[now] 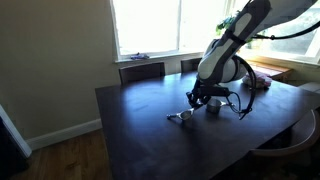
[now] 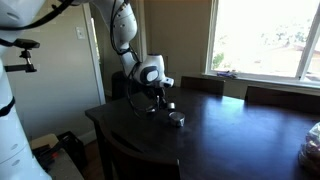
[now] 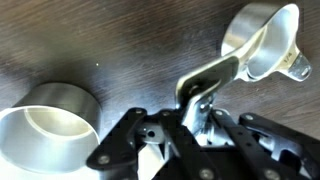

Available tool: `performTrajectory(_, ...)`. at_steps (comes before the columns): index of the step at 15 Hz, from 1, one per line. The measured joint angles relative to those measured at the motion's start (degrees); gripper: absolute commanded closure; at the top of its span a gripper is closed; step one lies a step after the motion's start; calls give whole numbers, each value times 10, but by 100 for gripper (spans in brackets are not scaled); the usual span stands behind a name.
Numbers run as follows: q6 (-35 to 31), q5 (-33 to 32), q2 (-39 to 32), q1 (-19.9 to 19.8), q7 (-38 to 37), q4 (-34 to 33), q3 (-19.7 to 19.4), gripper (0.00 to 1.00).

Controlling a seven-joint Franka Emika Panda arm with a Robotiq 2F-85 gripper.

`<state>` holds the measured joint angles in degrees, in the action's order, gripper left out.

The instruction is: Stack the cups

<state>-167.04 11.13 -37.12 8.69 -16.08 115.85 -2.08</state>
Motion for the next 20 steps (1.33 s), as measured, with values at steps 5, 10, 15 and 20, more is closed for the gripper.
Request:
performTrajectory(5, -98, -6, 0, 42, -1, 29, -44, 92)
performTrajectory(10, -198, 2, -8, 114, -8, 59, -113, 92)
performTrajectory(15, -217, 53, -24, 142, -8, 68, -132, 92)
performTrajectory(20, -225, 89, -28, 139, -10, 75, -126, 96)
